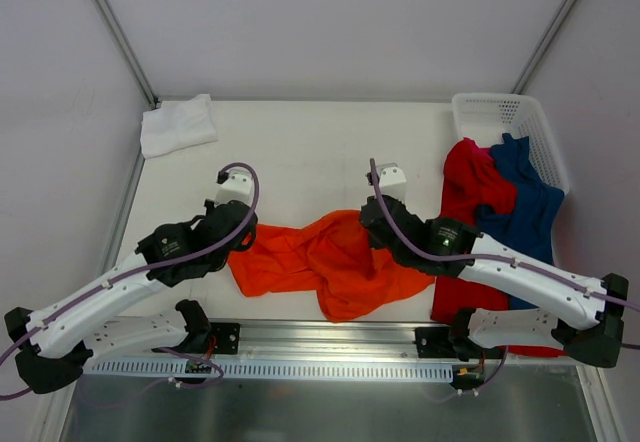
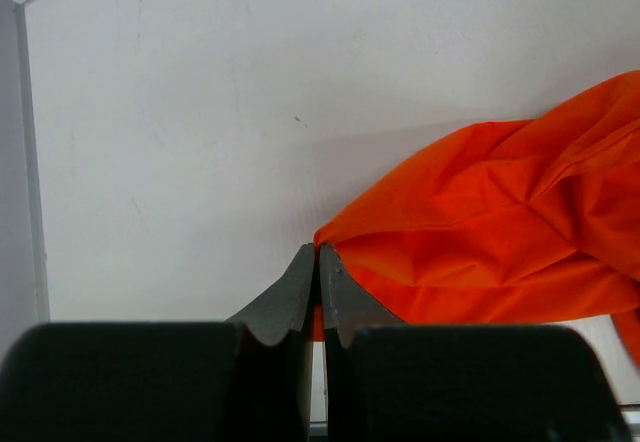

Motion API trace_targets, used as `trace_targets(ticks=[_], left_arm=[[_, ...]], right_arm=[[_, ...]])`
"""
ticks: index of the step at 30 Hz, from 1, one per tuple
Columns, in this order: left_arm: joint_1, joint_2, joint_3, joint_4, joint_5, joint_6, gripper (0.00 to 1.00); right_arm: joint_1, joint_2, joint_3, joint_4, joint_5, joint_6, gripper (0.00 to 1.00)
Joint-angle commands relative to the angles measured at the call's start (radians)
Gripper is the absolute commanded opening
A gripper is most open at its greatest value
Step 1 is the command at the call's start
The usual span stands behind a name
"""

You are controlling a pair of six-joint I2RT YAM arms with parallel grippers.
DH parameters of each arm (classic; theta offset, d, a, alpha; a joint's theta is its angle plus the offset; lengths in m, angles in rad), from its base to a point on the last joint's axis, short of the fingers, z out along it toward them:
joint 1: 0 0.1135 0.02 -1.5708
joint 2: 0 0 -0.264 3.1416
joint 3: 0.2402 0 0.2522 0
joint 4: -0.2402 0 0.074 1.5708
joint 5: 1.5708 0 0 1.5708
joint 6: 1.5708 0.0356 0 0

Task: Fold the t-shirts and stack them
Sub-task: Flatten the tshirt out

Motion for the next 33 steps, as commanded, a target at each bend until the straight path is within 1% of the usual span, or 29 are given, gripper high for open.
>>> trace_targets(ticks=[1,2,3,4,5,7,8,10,11,13,14,15,17,18,20,21,24,27,28,30,31,32,33], left_arm=[[0.013,-0.073,0.022,0.068,0.036,0.057,0.0],[0.013,-0.096,0.043,0.07,0.068,0.083,0.0],[0.013,-0.107,0.098,0.073,0.09,0.1,0.0],[0.013,-0.125,0.127,0.076,0.114,0.117,0.0],[0.013,-0.133,0.193,0.078,0.16,0.149,0.0],[0.013,-0.154,0.265,0.081,0.2,0.177,0.0],[0.013,-0.159,0.339,0.081,0.243,0.203,0.0],[0.013,-0.176,0.408,0.088,0.329,0.238,0.0],[0.013,-0.185,0.465,0.098,0.432,0.276,0.0],[0.013,-0.222,0.503,0.152,0.539,0.333,0.0],[0.013,-0.236,0.532,0.174,0.588,0.347,0.0],[0.013,-0.252,0.549,0.193,0.687,0.361,0.0],[0.013,-0.288,0.601,0.24,0.787,0.384,0.0],[0.013,-0.305,0.624,0.251,0.865,0.408,0.0],[0.013,-0.312,0.698,0.262,0.939,0.419,0.0],[0.013,-0.314,0.726,0.262,0.991,0.422,0.0],[0.015,-0.315,0.828,0.262,1.064,0.418,0.0],[0.022,-0.326,0.865,0.262,1.123,0.408,0.0],[0.03,-0.332,0.873,0.263,1.169,0.404,0.0],[0.042,-0.36,0.861,0.263,1.213,0.413,0.0],[0.053,-0.374,0.829,0.263,1.216,0.421,0.0],[0.058,-0.387,0.807,0.265,1.199,0.43,0.0],[0.058,-0.413,0.778,0.269,1.173,0.45,0.0]], right_arm=[[-0.004,-0.072,0.14,-0.058,0.063,-0.121,0.0],[-0.004,-0.086,0.167,-0.07,0.063,-0.144,0.01],[-0.004,-0.1,0.197,-0.084,0.058,-0.17,0.0],[-0.003,-0.132,0.26,-0.106,0.053,-0.222,0.0],[-0.003,-0.149,0.291,-0.116,0.035,-0.247,0.0],[-0.004,-0.207,0.377,-0.127,-0.003,-0.332,0.01],[-0.004,-0.224,0.405,-0.127,-0.088,-0.377,0.0],[-0.003,-0.267,0.487,-0.132,-0.188,-0.47,0.01],[-0.003,-0.281,0.51,-0.133,-0.288,-0.498,0.0],[-0.003,-0.317,0.579,-0.141,-0.397,-0.549,0.01],[-0.003,-0.327,0.602,-0.15,-0.422,-0.56,0.01],[-0.003,-0.336,0.627,-0.156,-0.448,-0.57,0.0],[-0.003,-0.351,0.7,-0.181,-0.506,-0.593,0.01],[-0.003,-0.354,0.724,-0.187,-0.526,-0.6,0.01],[-0.004,-0.37,0.777,-0.196,-0.577,-0.615,0.01],[-0.003,-0.376,0.791,-0.196,-0.592,-0.62,0.0],[-0.006,-0.406,0.814,-0.179,-0.664,-0.635,0.0],[-0.011,-0.428,0.824,-0.173,-0.707,-0.646,0.0],[-0.014,-0.431,0.825,-0.176,-0.744,-0.649,0.0],[-0.017,-0.442,0.81,-0.176,-0.772,-0.658,0.0],[-0.018,-0.452,0.792,-0.154,-0.787,-0.661,0.0],[-0.018,-0.463,0.766,-0.131,-0.781,-0.666,0.01],[-0.018,-0.492,0.698,-0.105,-0.732,-0.673,0.01]])
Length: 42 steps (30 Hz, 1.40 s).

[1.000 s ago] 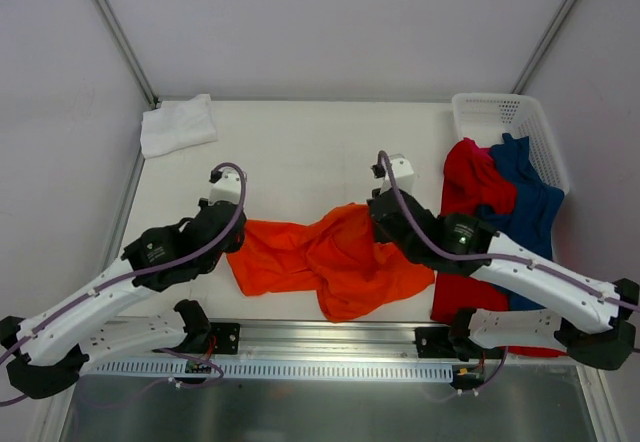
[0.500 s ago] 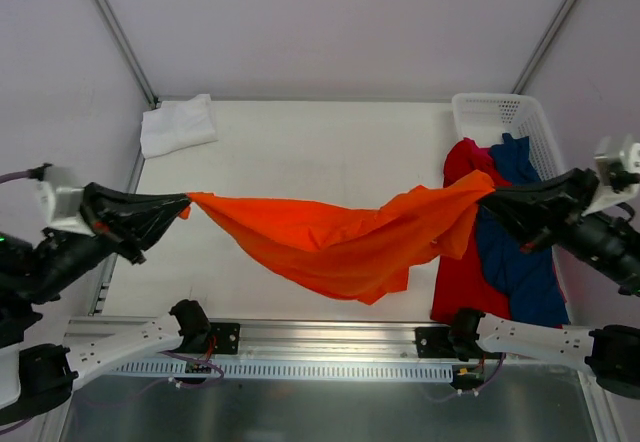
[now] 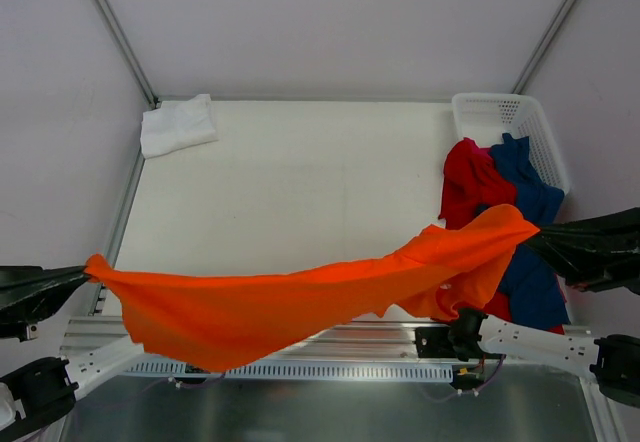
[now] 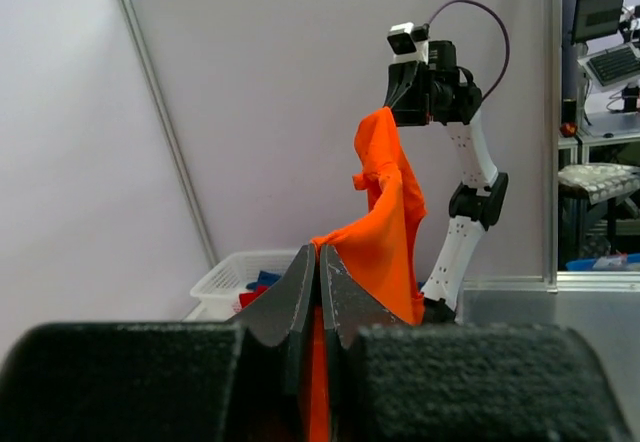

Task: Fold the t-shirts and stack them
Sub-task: Flatten the tshirt out

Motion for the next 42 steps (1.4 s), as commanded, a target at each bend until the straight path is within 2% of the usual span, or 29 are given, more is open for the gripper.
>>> trace_targets(ticks=[1,4,7,10,12,15,19,20,22,23,24,25,27,28,30,31,34,36,42], left_arm=[[0.017,-0.048,-0.114,0.037,0.016,0.055,0.0],[0.017,-0.082,-0.255,0.054,-0.13,0.078,0.0],[0.017,-0.091,-0.399,0.099,-0.349,0.095,0.0],[0.017,-0.079,-0.536,0.187,-0.495,0.119,0.0],[0.016,-0.045,-0.618,0.234,-0.64,0.147,0.0],[0.017,0.03,-0.713,0.337,-0.784,0.19,0.0],[0.032,0.16,-0.781,0.463,-0.865,0.239,0.0],[0.049,0.226,-0.786,0.487,-0.862,0.25,0.0],[0.173,0.292,-0.795,0.503,-0.772,0.232,0.0],[0.242,0.356,-0.797,0.505,-0.706,0.169,0.0],[0.313,0.386,-0.798,0.517,-0.588,0.138,0.0],[0.395,0.417,-0.806,0.547,-0.567,0.12,0.0],[0.457,0.547,-0.788,0.595,-0.515,0.104,0.0],[0.526,0.664,-0.771,0.606,-0.451,0.086,0.0],[0.586,0.792,-0.691,0.62,-0.409,0.07,0.0],[0.647,0.907,-0.659,0.623,-0.383,0.04,0.0],[0.73,1.083,-0.562,0.678,-0.284,-0.003,0.0],[0.802,1.157,-0.493,0.701,-0.265,-0.008,0.0],[1.002,1.501,-0.228,0.656,-0.121,-0.149,0.0]], right_arm=[[-0.005,-0.052,-0.113,0.105,0.017,-0.053,0.01],[-0.006,-0.077,-0.245,0.212,0.179,-0.081,0.01],[-0.005,-0.043,-0.354,0.272,0.336,-0.099,0.0],[-0.005,0.053,-0.437,0.329,0.562,-0.124,0.0],[-0.008,0.116,-0.471,0.38,0.69,-0.147,0.0],[-0.056,0.253,-0.518,0.43,0.76,-0.173,0.01],[-0.201,0.412,-0.544,0.496,0.691,-0.108,0.01],[-0.23,0.469,-0.56,0.516,0.682,-0.086,0.01],[-0.31,0.526,-0.567,0.564,0.661,-0.078,0.0],[-0.331,0.585,-0.567,0.576,0.662,-0.078,0.0],[-0.366,0.616,-0.561,0.607,0.665,-0.082,0.01],[-0.383,0.645,-0.555,0.621,0.667,-0.088,0.0],[-0.438,0.745,-0.523,0.663,0.647,-0.102,0.0],[-0.455,0.782,-0.503,0.671,0.641,-0.102,0.0],[-0.518,0.907,-0.421,0.676,0.59,-0.096,0.0],[-0.535,0.951,-0.388,0.676,0.578,-0.093,0.0],[-0.595,1.119,-0.269,0.676,0.527,-0.094,0.0],[-0.635,1.232,-0.206,0.674,0.483,-0.091,0.0],[-0.709,1.461,0.073,0.673,0.386,-0.076,0.0]])
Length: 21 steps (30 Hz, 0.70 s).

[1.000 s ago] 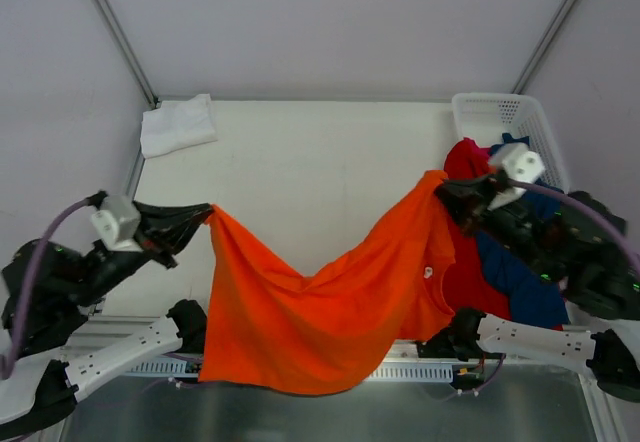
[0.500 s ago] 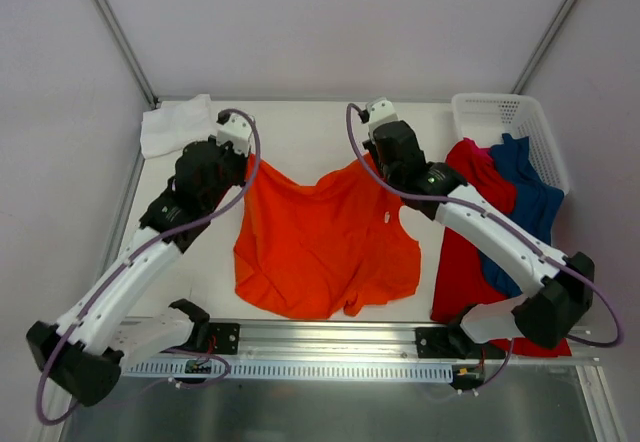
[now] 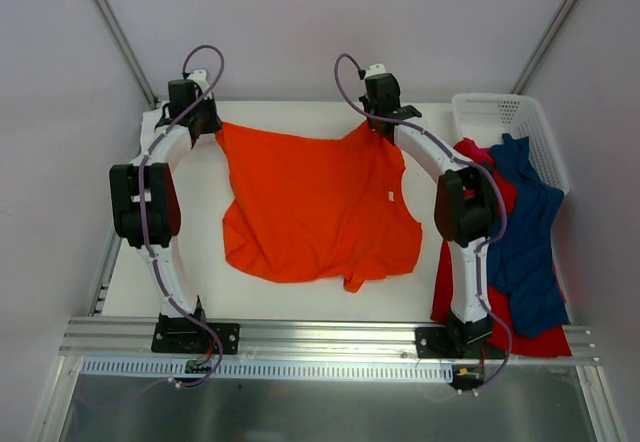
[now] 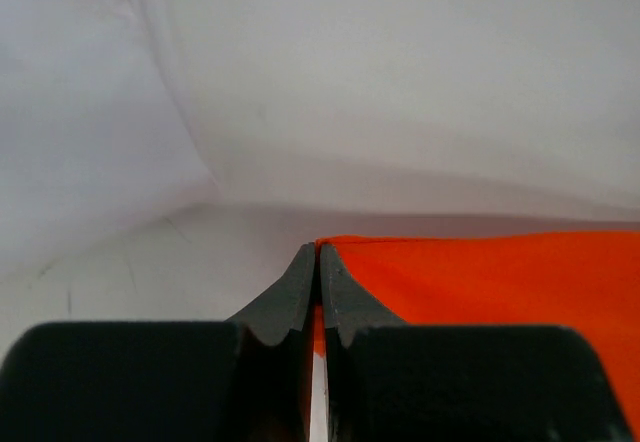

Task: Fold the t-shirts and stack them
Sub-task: Flatten the tshirt out

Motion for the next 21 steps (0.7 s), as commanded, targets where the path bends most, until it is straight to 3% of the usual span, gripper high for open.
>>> trace_targets(ticks=[1,7,9,10,11,12,13,14,17,21], left_arm=[[0.093,0.102,0.157,0.046,0.127,-0.122,0.0],[0.139,0.263,0.295,0.053,0.12,-0.136,0.0],[0.145,0.304,0.326,0.051,0.088,-0.153,0.0],[0.147,0.312,0.349,0.048,0.078,-0.163,0.05],[0.148,0.318,0.358,0.034,0.065,-0.174,0.25],[0.154,0.315,0.364,0.03,0.03,-0.2,0.75],[0.157,0.311,0.368,0.028,0.022,-0.205,0.93],[0.157,0.298,0.365,0.027,0.005,-0.211,0.99],[0.158,0.217,0.328,0.027,-0.03,-0.234,0.99],[0.154,0.018,0.231,0.03,-0.053,-0.275,0.99]], right_arm=[[-0.023,0.096,0.197,0.045,-0.076,0.009,0.0],[-0.026,0.255,0.337,0.107,-0.084,-0.007,0.03],[-0.026,0.281,0.371,0.136,-0.058,0.022,0.71],[-0.023,0.304,0.389,0.13,-0.023,0.027,0.99],[-0.023,0.311,0.427,0.121,0.005,0.027,0.99],[-0.02,0.313,0.443,0.111,0.034,0.027,0.99],[-0.014,0.309,0.448,0.099,0.089,0.024,0.99],[-0.011,0.275,0.442,0.099,0.118,0.015,0.99],[0.011,0.174,0.33,0.137,0.212,-0.001,0.99],[0.044,-0.106,0.109,0.185,0.301,0.016,1.0]])
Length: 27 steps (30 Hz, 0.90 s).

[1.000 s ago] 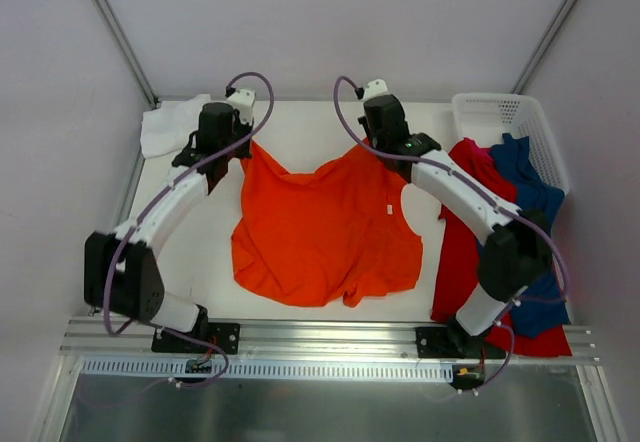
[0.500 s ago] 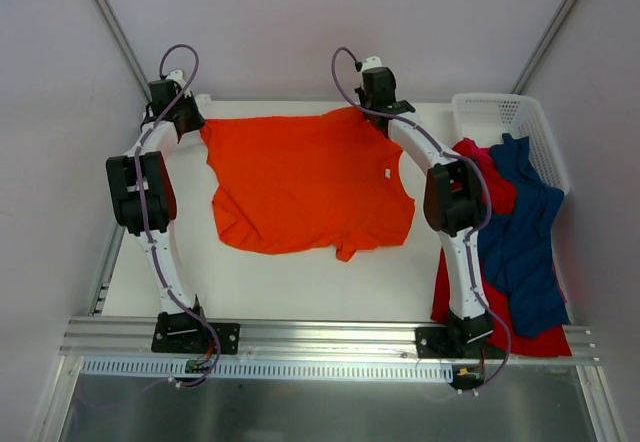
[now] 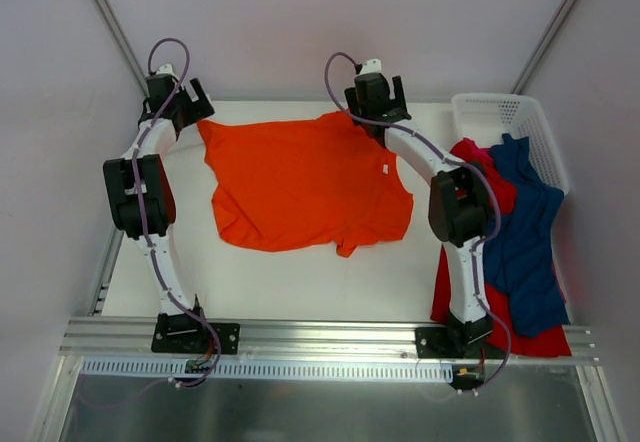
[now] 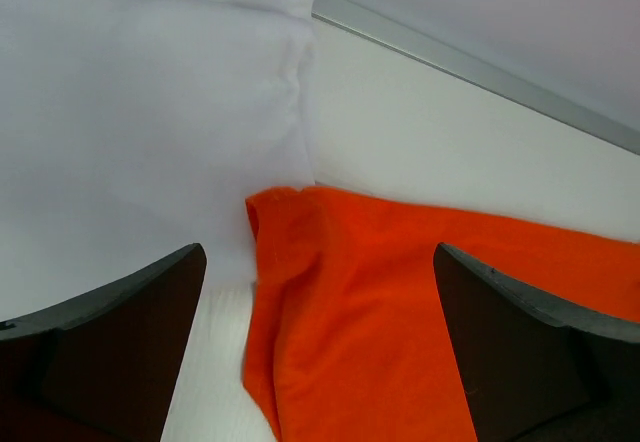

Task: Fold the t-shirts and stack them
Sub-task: Flatten the tshirt out

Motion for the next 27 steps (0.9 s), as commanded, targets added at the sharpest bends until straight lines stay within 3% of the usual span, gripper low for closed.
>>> trace_targets(ticks=[1,3,8,12,14,17,20,27], left_arm=[[0.0,-0.27,-0.097,0.027,-0.057,-0.064,0.99],[-0.014,-0.4,-0.223,0.026,-0.123,-0.092,0.99],[-0.074,-0.647,-0.504,-0.046,-0.235,-0.228,0.96],[-0.231,-0.838,-0.739,-0.12,-0.332,-0.247,0.95],[-0.261,-0.922,-0.817,-0.166,-0.347,-0.325,0.94],[-0.287,-1.026,-0.989,-0.171,-0.3,-0.421,0.89],[-0.318,-1.089,-1.109,-0.169,-0.317,-0.466,0.87],[-0.327,-1.169,-1.244,-0.157,-0.332,-0.476,0.84]], right_arm=[[0.047,-0.323,-0.141,0.069,0.164,0.02,1.0],[0.069,-0.418,-0.217,0.025,0.19,0.053,0.99],[0.132,-0.716,-0.5,-0.19,0.097,0.361,0.99],[0.199,-0.872,-0.744,-0.244,0.026,0.533,0.99],[0.235,-0.941,-0.865,-0.268,0.022,0.608,0.99],[0.248,-1.026,-0.987,-0.287,-0.073,0.767,0.99],[0.29,-1.078,-1.163,-0.194,-0.195,0.863,0.99],[0.429,-1.104,-1.332,-0.219,-0.097,1.096,1.0]])
